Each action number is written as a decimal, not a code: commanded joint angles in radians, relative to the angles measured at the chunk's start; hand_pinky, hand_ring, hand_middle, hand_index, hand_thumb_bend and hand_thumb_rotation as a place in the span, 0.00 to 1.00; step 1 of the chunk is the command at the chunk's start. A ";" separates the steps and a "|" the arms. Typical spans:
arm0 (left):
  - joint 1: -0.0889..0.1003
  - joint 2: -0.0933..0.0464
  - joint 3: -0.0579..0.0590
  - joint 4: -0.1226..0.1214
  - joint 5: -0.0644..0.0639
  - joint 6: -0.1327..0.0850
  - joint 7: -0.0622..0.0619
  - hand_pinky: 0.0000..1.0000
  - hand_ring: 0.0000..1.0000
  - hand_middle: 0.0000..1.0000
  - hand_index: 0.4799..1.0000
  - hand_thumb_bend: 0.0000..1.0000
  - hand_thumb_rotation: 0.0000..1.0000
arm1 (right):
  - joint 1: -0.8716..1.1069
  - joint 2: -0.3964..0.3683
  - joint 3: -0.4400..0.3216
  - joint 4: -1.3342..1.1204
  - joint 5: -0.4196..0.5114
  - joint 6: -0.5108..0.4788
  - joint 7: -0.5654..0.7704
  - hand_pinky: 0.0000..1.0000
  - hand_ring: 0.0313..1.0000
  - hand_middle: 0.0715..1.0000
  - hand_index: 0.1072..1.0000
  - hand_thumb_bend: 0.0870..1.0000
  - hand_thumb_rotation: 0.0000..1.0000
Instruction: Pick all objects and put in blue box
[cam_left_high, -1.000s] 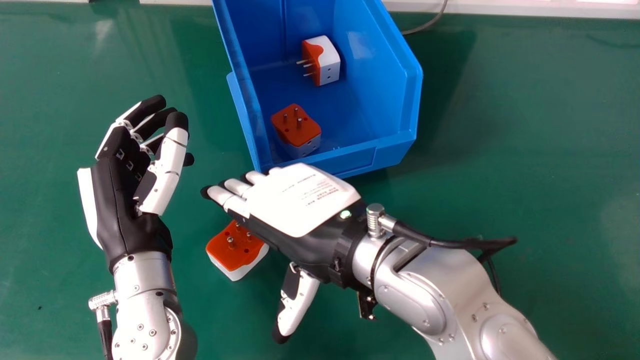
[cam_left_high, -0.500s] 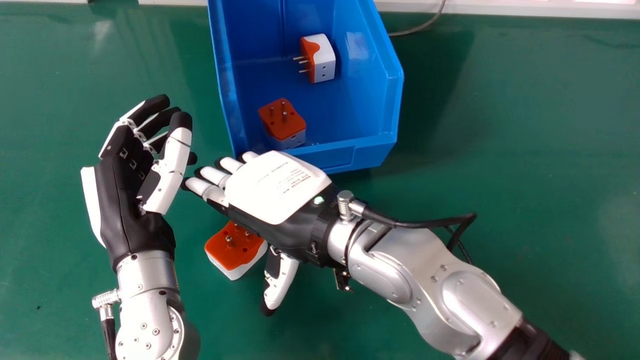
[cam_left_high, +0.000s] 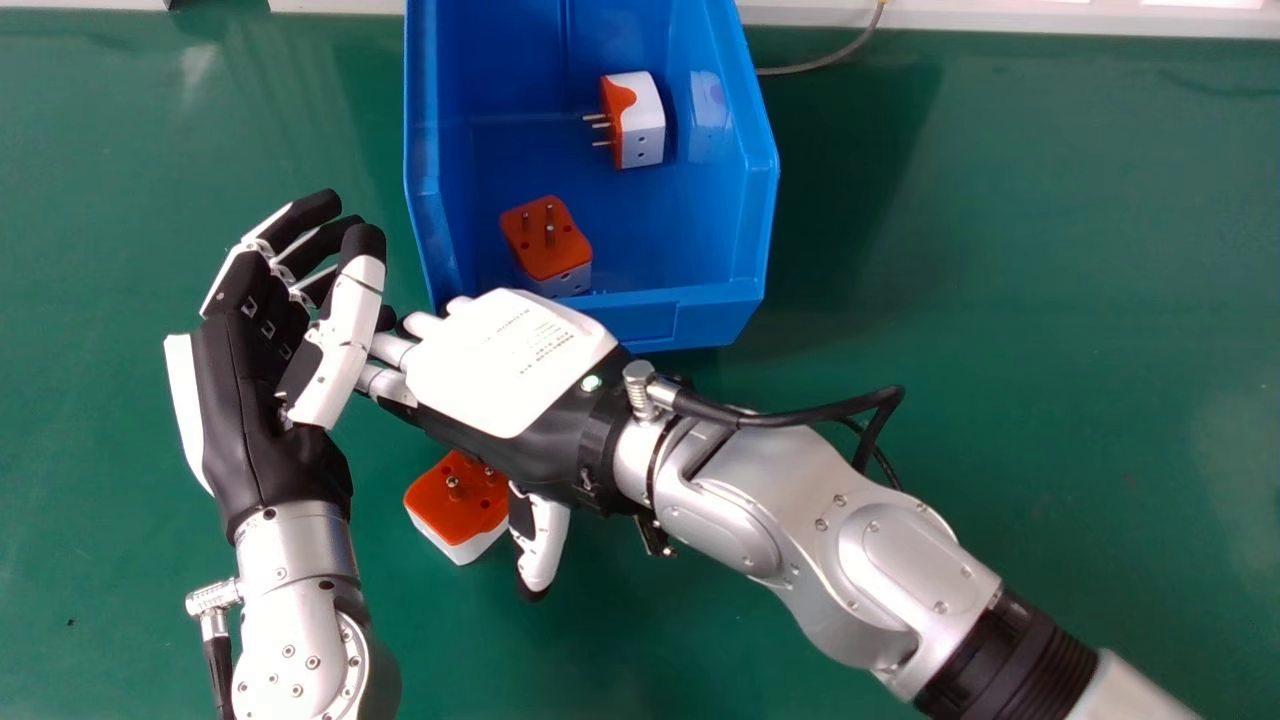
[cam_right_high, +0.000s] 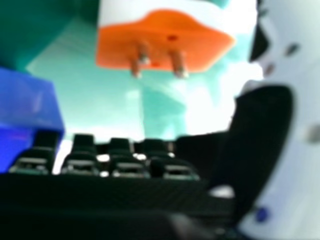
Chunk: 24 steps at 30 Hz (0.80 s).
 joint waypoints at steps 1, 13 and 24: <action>-0.017 -0.007 -0.007 -0.019 0.010 -0.018 0.007 0.50 0.63 0.69 0.39 0.57 0.35 | 0.042 -0.001 0.032 -0.043 0.008 0.018 0.081 0.89 0.97 0.97 0.94 0.85 0.14; -0.023 -0.004 -0.007 -0.009 0.013 -0.016 0.006 0.50 0.63 0.69 0.38 0.57 0.35 | 0.116 -0.016 -0.010 -0.222 -0.038 0.155 0.138 0.83 0.92 0.94 0.90 0.74 0.11; -0.024 0.000 -0.002 0.003 0.003 -0.025 -0.001 0.50 0.63 0.69 0.37 0.57 0.35 | 0.080 -0.002 0.002 -0.205 -0.057 0.161 0.149 0.81 0.91 0.92 0.88 0.73 0.09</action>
